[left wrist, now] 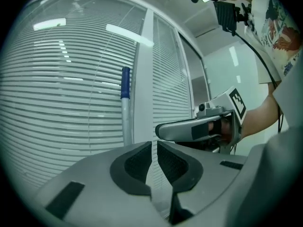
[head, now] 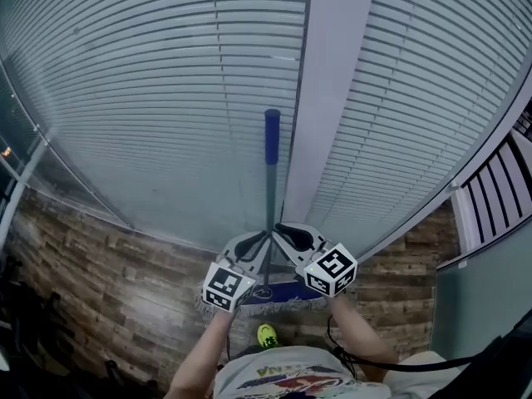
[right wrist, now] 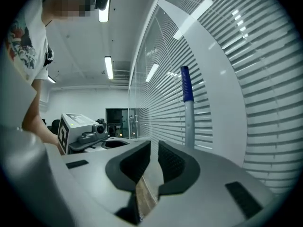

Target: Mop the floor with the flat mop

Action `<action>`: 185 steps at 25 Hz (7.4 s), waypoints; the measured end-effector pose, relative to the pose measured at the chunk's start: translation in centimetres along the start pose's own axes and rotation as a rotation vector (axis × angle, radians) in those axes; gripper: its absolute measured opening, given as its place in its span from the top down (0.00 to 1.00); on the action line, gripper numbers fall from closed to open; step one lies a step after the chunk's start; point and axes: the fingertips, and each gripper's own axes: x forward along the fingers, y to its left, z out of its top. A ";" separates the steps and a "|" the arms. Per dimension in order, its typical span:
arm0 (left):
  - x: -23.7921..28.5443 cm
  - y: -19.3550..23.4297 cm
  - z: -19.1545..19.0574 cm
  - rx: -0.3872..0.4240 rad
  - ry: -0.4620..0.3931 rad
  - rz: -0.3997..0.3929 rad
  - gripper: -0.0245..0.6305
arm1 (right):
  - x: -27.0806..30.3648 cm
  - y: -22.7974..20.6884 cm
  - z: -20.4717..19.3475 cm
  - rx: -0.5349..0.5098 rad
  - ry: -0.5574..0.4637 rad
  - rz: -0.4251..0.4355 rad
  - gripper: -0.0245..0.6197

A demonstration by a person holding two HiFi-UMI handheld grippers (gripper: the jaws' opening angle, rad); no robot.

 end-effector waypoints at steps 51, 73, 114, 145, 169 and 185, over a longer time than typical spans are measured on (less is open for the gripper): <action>3.1 -3.6 -0.4 0.089 0.016 0.015 0.78 | -0.6 1.0 10.2 -0.168 -0.088 0.017 0.71; -4.9 -36.7 0.2 0.219 0.046 0.012 0.80 | -32.8 18.3 3.1 -0.125 -0.142 0.271 0.77; -23.6 -72.5 -10.4 0.014 0.206 0.193 0.77 | -64.7 46.7 -12.4 -0.003 0.038 0.477 0.69; -29.9 -104.6 -11.4 -0.023 0.229 0.402 0.77 | -96.4 59.7 -17.0 -0.038 0.091 0.799 0.67; -30.3 -105.2 -11.5 -0.063 0.135 0.472 0.77 | -97.4 60.3 -16.6 -0.071 0.004 0.890 0.67; -33.1 -91.2 -13.3 -0.041 0.169 0.398 0.77 | -82.6 60.8 -17.2 -0.119 0.009 0.848 0.67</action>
